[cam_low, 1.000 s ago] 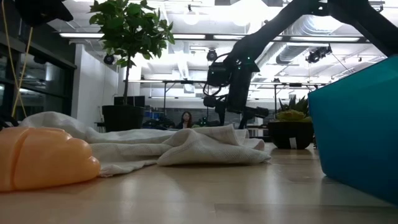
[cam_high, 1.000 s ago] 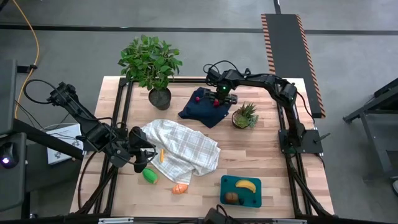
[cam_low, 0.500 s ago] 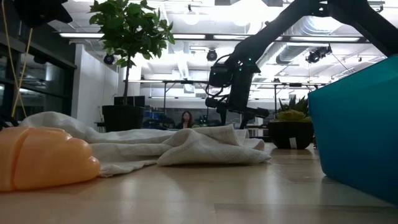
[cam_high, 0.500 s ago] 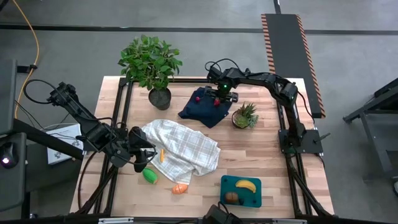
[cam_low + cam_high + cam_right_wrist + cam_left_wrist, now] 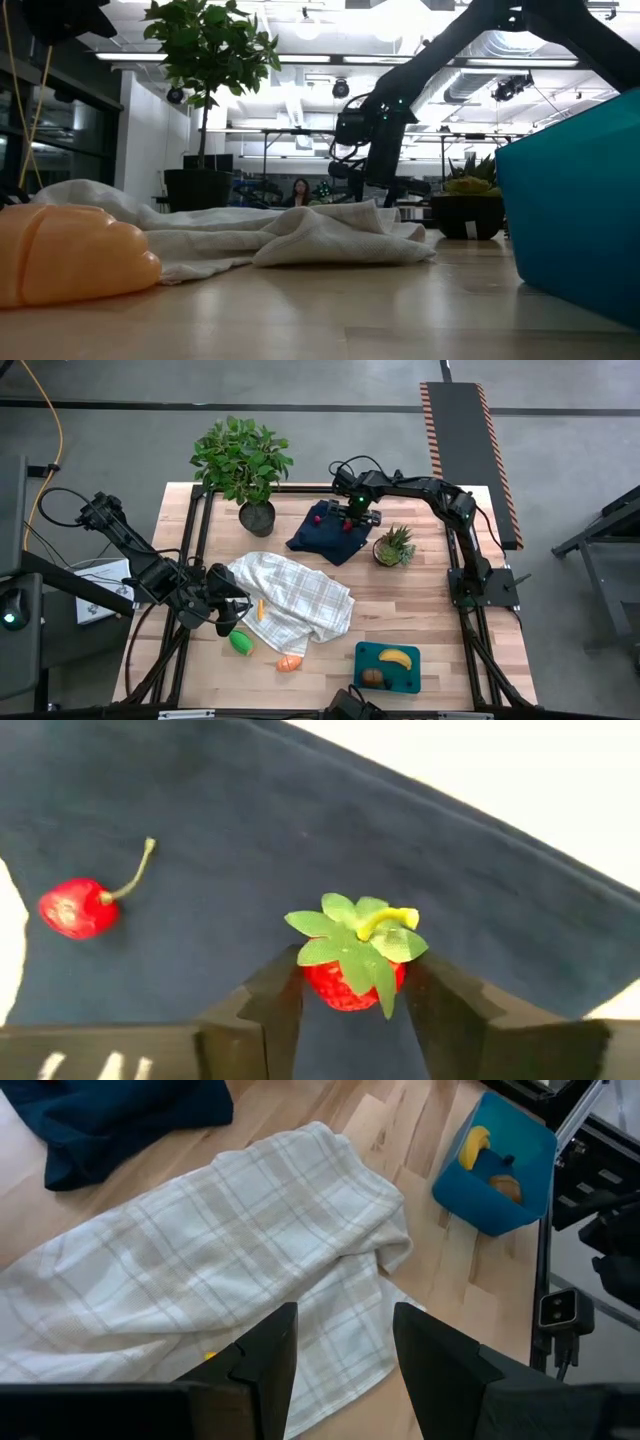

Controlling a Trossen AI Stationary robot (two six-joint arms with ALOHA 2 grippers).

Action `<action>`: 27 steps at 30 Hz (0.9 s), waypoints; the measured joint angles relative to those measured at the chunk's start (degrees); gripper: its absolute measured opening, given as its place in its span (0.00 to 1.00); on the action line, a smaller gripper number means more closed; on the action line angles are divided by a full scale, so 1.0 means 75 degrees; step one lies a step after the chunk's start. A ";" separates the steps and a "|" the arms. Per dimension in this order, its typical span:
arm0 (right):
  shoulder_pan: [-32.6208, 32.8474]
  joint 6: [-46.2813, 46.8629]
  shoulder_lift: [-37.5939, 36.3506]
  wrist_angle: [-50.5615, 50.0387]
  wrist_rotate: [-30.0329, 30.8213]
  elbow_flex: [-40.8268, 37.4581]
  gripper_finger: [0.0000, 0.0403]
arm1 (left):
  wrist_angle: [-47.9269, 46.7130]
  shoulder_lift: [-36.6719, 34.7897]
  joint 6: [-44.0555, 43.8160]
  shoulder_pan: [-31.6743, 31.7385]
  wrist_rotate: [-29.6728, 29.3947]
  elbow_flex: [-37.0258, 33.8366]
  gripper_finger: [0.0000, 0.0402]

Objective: Pick and placing Produce into tupperware
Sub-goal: Put the strawberry into the bin

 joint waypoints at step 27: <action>0.0012 -0.0148 0.0023 0.0209 0.0135 0.0000 0.36 | -0.0080 0.0002 -0.0038 0.0003 -0.0077 0.0000 0.39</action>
